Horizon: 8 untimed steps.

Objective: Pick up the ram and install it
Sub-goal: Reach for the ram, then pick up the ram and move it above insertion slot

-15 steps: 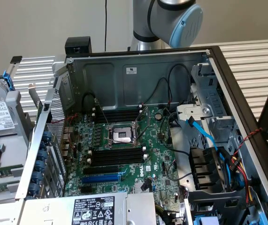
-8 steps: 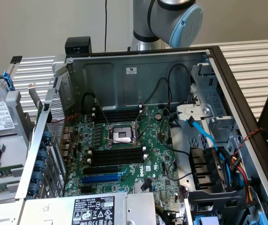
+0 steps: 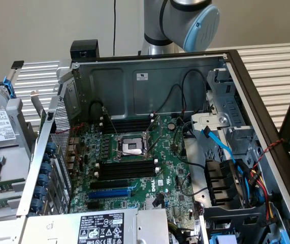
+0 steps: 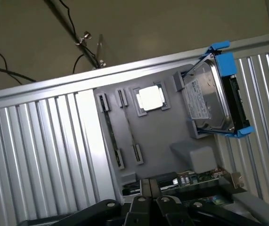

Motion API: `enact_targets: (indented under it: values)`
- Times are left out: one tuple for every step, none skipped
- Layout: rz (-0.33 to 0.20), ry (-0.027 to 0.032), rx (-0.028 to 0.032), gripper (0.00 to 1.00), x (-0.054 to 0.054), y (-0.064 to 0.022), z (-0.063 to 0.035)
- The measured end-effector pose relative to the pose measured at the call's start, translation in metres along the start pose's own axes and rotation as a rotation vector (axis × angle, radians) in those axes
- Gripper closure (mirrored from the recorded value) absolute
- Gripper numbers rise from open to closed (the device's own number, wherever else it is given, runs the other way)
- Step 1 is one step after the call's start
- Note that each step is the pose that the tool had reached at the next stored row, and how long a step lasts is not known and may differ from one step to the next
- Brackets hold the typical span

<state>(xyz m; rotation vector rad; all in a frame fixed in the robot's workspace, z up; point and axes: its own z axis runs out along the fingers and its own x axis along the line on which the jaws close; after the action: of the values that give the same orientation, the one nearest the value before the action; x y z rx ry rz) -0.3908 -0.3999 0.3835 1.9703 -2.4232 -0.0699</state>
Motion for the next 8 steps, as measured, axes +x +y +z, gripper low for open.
enact_targets:
  values:
    - [-0.011,0.0006,-0.0002,0.88,0.0001,0.0000,0.0000]
    - [-0.012,0.0007,-0.0002,0.88,0.0001,0.0000,-0.0001]
    - [-0.012,0.0007,-0.0001,0.88,0.0001,0.0000,0.0000]
    - [-0.012,0.0007,-0.0002,0.89,0.0001,0.0000,0.0000]
    - [-0.012,0.0007,-0.0001,0.89,0.0001,0.0000,0.0000]
    - [-0.012,0.0007,-0.0002,0.89,0.0001,0.0000,0.0000]
    - [-0.012,0.0007,-0.0001,0.89,0.0001,0.0000,0.0000]
    - [-0.012,0.0007,-0.0001,0.89,0.0001,0.0000,0.0000]
